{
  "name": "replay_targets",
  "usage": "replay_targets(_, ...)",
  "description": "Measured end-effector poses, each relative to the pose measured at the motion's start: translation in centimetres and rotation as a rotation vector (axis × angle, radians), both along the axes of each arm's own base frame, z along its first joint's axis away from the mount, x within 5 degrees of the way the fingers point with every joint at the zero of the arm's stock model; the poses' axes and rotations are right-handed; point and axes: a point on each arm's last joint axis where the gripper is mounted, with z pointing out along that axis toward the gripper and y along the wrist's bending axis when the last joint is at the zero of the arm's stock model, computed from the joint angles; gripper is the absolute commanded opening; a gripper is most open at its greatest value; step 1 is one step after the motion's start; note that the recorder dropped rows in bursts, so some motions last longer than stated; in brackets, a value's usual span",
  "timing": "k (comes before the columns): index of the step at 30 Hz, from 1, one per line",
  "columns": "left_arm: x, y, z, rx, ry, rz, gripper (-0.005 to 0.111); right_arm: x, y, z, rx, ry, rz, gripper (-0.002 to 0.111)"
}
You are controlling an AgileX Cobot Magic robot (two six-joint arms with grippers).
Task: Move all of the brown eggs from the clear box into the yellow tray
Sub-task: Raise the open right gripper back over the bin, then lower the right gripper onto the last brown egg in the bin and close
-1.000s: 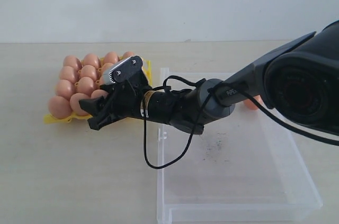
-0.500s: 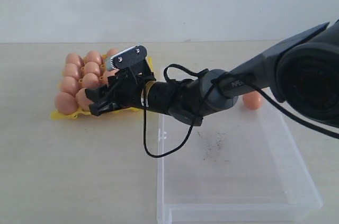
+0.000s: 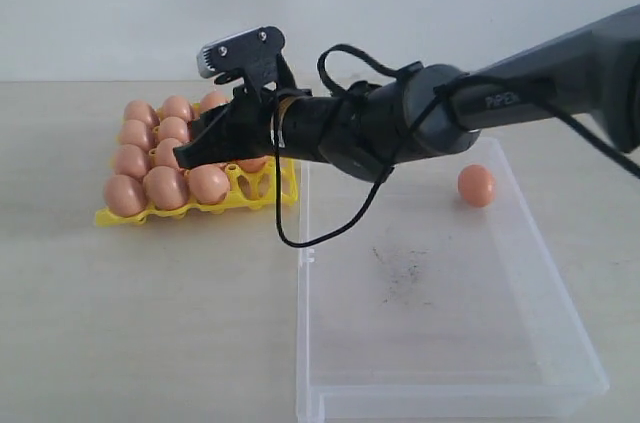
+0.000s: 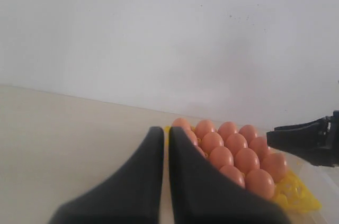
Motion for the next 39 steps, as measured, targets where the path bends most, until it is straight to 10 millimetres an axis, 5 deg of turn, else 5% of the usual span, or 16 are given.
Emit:
replay_targets(8, 0.0, 0.0, 0.0, 0.0, 0.0, 0.0, 0.004, -0.7, -3.6, 5.0, -0.344, 0.003, -0.141, 0.0)
replay_targets(13, 0.0, 0.0, 0.0, 0.0, 0.0, 0.0, 0.004, 0.0, -9.5, 6.4, -0.613, 0.143, -0.369, 0.0)
replay_targets(18, 0.0, 0.0, 0.0, 0.0, 0.0, 0.0, 0.004, 1.5, -15.1, 5.5, -0.652, 0.375, -0.527, 0.0)
replay_targets(22, 0.0, 0.0, 0.0, 0.0, 0.0, 0.0, 0.004, 2.1, -17.5, 5.1, -0.587, 0.5, -0.524, 0.001)
replay_targets(31, 0.0, 0.0, 0.0, 0.0, 0.0, 0.0, 0.004, 2.1, -19.5, 3.6, -0.651, 0.634, -0.534, 0.064)
replay_targets(39, 0.0, 0.0, 0.0, 0.0, 0.0, 0.0, 0.004, 3.4, -19.0, -1.3, -0.643, 0.685, -0.547, 0.063)
